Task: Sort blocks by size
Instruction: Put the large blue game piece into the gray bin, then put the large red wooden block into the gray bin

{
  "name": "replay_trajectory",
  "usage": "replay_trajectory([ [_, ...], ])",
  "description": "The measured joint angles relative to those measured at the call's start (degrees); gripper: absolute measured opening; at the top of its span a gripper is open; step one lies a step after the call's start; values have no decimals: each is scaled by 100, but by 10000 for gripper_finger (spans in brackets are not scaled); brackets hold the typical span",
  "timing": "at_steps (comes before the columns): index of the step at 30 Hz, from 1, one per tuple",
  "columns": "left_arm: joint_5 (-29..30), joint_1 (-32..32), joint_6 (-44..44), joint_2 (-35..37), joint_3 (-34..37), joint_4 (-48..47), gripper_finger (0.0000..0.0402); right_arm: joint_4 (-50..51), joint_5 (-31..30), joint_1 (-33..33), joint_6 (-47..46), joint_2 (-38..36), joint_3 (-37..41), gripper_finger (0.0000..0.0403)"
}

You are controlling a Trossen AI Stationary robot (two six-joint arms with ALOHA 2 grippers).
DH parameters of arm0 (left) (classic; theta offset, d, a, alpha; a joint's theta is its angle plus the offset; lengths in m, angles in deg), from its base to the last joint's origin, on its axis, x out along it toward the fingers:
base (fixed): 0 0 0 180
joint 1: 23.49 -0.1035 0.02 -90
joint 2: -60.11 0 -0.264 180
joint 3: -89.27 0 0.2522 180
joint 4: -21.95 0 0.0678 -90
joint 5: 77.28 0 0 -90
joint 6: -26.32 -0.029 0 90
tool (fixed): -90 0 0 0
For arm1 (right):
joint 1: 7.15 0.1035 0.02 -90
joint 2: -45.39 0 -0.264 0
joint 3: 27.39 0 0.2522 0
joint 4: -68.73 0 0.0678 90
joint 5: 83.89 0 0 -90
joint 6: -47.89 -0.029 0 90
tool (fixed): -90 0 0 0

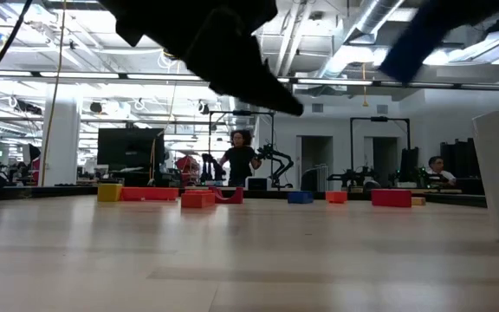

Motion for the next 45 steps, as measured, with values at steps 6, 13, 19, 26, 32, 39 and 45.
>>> replay_trajectory([
  [6, 247, -156, 94, 118, -2, -651, 225, 726, 28, 817, -1253, 0, -103, 124],
  [13, 273, -271, 248, 406, -1, -1323, 224, 1542, -259, 1336, -2880, 83, -103, 141],
  [19, 284, -476, 250, 429, 0, -1888, 224, 1698, -274, 1305, -3153, 326, -100, 179],
  [26, 569, -863, 247, 429, 0, -2793, 224, 1815, -168, 1287, -3154, 273, -98, 211],
  [32, 657, -1318, 158, 429, 0, -3012, 224, 2112, -573, 1234, -3153, 273, -98, 206],
  [39, 558, -1997, -265, 429, 98, -2209, 224, 2191, -1541, 1107, -2967, 321, -98, 200],
  [45, -429, -2702, -795, 422, 518, -943, 224, 1794, -1840, 929, -2399, 319, -98, 200],
])
